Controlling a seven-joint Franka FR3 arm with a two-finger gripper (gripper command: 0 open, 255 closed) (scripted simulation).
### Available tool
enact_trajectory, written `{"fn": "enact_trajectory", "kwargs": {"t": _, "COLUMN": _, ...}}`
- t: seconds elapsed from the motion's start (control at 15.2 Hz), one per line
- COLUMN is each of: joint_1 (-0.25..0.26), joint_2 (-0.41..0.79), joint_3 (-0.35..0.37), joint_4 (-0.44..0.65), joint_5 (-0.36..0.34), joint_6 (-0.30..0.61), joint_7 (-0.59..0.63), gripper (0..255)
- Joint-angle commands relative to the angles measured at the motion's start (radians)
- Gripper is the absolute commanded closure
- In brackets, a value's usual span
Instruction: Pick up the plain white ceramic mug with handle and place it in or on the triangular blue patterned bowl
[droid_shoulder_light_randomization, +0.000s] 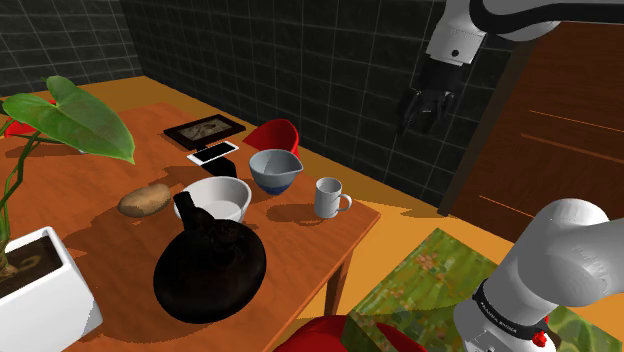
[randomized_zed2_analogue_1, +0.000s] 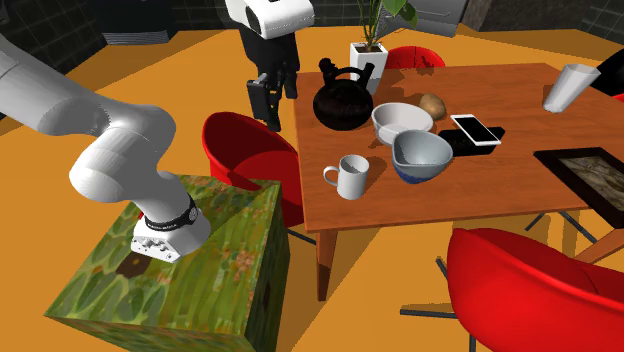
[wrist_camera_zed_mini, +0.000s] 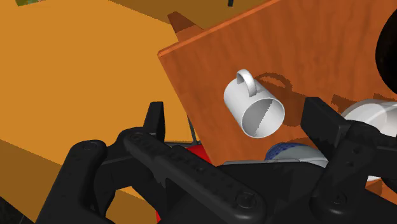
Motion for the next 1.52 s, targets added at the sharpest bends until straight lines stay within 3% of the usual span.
{"fn": "enact_trajectory", "kwargs": {"t": 0.0, "joint_1": 0.000, "joint_2": 0.000, "joint_3": 0.000, "joint_4": 0.000, "joint_5": 0.000, "joint_6": 0.000, "joint_7": 0.000, "gripper": 0}}
{"fn": "enact_trajectory", "kwargs": {"t": 0.79, "joint_1": 0.023, "joint_2": 0.323, "joint_3": 0.205, "joint_4": -0.016, "joint_5": 0.000, "joint_6": 0.352, "joint_7": 0.225, "gripper": 0}}
{"fn": "enact_trajectory", "kwargs": {"t": 1.45, "joint_1": 0.016, "joint_2": 0.682, "joint_3": 0.329, "joint_4": 0.124, "joint_5": -0.142, "joint_6": 0.549, "joint_7": 0.463, "gripper": 0}}
